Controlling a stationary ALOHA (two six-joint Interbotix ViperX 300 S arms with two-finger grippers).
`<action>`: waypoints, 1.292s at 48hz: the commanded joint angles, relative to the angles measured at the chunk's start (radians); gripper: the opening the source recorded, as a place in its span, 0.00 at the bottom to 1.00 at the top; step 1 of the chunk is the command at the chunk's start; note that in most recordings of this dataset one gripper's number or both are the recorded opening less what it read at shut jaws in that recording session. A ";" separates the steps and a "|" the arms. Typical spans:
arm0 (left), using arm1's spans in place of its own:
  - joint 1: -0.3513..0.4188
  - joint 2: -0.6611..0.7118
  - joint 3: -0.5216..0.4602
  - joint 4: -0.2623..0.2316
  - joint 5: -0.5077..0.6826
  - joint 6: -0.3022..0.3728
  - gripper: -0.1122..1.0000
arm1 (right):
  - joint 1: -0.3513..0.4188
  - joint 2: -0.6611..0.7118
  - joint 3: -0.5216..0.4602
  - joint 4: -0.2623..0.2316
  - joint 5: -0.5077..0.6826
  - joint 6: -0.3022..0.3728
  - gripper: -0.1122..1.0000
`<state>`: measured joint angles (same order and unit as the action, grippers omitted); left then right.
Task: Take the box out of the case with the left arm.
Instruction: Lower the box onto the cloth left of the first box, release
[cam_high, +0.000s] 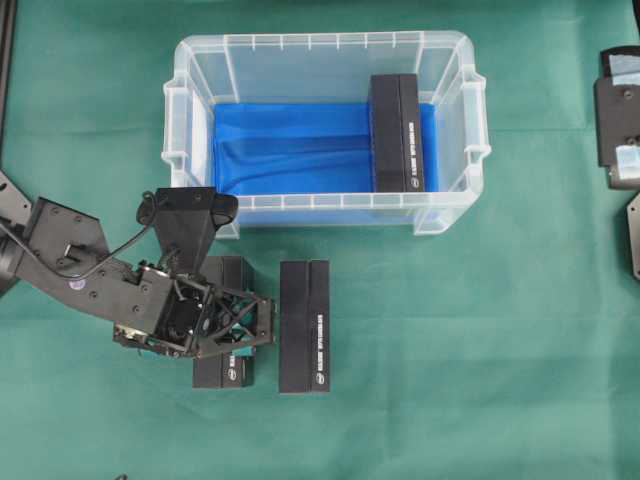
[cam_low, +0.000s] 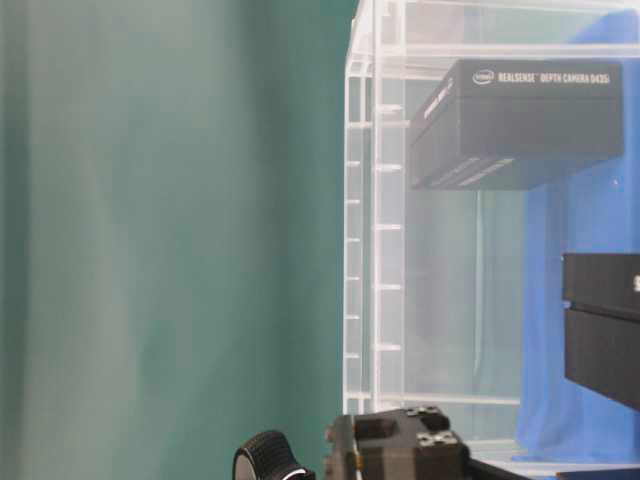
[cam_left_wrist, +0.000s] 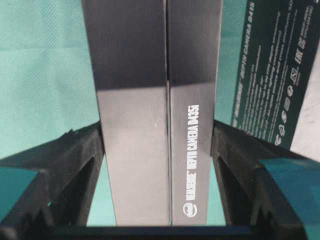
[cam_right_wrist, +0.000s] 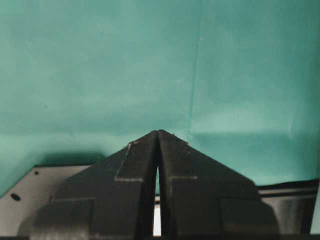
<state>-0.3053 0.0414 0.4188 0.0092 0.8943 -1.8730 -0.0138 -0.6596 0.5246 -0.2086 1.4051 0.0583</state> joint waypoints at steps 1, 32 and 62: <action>-0.011 -0.015 -0.011 -0.005 -0.006 -0.002 0.71 | -0.002 -0.002 -0.011 -0.003 -0.005 0.000 0.10; -0.005 -0.184 -0.069 0.003 0.094 0.023 0.98 | 0.000 -0.002 -0.011 -0.003 -0.005 0.000 0.10; 0.015 -0.308 -0.152 0.035 0.322 0.057 0.98 | 0.000 0.000 -0.009 -0.003 -0.003 0.002 0.10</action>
<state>-0.2930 -0.2378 0.2761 0.0399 1.2118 -1.8270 -0.0138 -0.6596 0.5246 -0.2086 1.4051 0.0583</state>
